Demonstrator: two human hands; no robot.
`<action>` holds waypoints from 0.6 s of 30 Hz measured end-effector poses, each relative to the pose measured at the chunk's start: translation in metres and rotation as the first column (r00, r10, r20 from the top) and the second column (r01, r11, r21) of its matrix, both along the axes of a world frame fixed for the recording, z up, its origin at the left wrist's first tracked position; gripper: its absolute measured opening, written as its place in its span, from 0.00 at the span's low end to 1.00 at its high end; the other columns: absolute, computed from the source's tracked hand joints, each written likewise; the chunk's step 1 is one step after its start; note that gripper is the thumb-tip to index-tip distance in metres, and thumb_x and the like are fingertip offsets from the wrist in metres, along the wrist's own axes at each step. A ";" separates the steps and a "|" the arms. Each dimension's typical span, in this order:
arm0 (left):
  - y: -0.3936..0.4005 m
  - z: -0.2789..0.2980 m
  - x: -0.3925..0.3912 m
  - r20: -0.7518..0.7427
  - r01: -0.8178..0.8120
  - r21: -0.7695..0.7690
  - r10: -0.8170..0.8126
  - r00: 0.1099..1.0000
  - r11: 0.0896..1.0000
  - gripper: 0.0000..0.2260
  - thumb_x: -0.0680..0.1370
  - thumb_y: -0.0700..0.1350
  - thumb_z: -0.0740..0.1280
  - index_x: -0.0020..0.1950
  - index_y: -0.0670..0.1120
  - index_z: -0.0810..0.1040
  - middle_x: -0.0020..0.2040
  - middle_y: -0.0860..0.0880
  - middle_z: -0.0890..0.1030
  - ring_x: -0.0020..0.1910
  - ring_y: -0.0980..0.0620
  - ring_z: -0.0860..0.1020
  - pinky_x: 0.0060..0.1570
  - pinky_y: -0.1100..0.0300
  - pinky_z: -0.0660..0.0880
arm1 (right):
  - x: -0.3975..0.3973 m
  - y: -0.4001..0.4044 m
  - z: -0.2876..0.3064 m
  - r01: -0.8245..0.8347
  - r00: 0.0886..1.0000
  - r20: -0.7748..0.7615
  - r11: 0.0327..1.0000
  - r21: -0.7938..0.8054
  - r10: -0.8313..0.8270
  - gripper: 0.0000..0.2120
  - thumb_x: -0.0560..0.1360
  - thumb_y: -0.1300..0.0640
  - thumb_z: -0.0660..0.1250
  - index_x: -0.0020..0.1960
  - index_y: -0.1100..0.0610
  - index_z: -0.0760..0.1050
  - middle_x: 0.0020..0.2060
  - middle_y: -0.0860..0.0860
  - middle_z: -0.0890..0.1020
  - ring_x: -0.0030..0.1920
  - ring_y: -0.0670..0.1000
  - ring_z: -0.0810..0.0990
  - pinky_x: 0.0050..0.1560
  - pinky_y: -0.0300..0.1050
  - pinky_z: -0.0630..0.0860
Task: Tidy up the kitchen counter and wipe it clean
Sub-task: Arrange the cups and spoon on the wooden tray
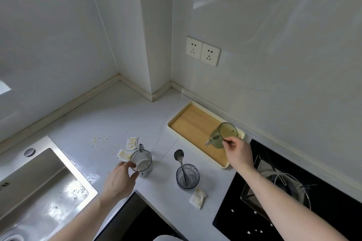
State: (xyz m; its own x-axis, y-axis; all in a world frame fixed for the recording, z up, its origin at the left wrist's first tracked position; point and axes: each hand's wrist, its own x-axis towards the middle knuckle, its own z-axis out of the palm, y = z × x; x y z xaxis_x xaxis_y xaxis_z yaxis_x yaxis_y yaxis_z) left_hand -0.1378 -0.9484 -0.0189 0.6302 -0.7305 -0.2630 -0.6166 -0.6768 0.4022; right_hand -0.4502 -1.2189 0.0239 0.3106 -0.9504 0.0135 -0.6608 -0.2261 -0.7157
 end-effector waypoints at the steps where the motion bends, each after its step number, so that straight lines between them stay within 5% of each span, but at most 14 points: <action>1: 0.000 0.001 -0.001 -0.005 0.002 0.008 -0.002 1.000 1.000 0.15 0.81 0.53 0.67 0.67 0.55 0.78 0.68 0.52 0.77 0.62 0.49 0.79 0.56 0.56 0.76 | -0.006 -0.003 -0.009 0.002 0.998 -0.070 1.000 0.027 0.000 0.06 0.79 0.56 0.71 0.55 0.55 0.82 0.48 0.49 0.85 0.46 0.45 0.83 0.42 0.32 0.75; 8: 0.001 0.009 -0.008 -0.064 0.038 0.051 -0.035 0.997 0.998 0.20 0.82 0.47 0.66 0.74 0.53 0.73 0.63 0.55 0.80 0.63 0.52 0.78 0.62 0.59 0.73 | -0.018 -0.008 -0.036 0.027 0.969 -0.248 0.996 0.085 -0.005 0.07 0.80 0.57 0.69 0.57 0.54 0.82 0.53 0.50 0.84 0.49 0.49 0.83 0.47 0.40 0.79; 15: -0.011 0.018 -0.022 -0.314 0.105 -0.005 -0.102 0.944 0.994 0.19 0.81 0.44 0.66 0.71 0.55 0.75 0.57 0.60 0.81 0.48 0.58 0.82 0.51 0.64 0.77 | -0.021 -0.004 -0.033 0.011 0.977 -0.214 0.998 0.068 0.003 0.12 0.78 0.62 0.69 0.59 0.52 0.78 0.59 0.47 0.79 0.48 0.44 0.80 0.43 0.36 0.77; 18: -0.018 0.029 -0.018 -0.259 0.020 -0.084 -0.041 0.965 0.996 0.14 0.79 0.43 0.66 0.62 0.59 0.76 0.52 0.59 0.82 0.47 0.55 0.83 0.50 0.60 0.78 | -0.020 0.017 -0.028 0.027 0.993 -0.112 0.999 0.040 -0.023 0.17 0.76 0.65 0.69 0.62 0.51 0.75 0.62 0.45 0.75 0.45 0.39 0.79 0.38 0.31 0.71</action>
State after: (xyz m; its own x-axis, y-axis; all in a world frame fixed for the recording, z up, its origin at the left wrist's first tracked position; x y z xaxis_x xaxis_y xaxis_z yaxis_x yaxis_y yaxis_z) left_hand -0.1562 -0.9659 0.0097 0.5250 -0.7734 -0.3552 -0.5033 -0.6187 0.6033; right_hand -0.4699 -1.2018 -0.0038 0.2841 -0.9570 -0.0591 -0.7418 -0.1804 -0.6459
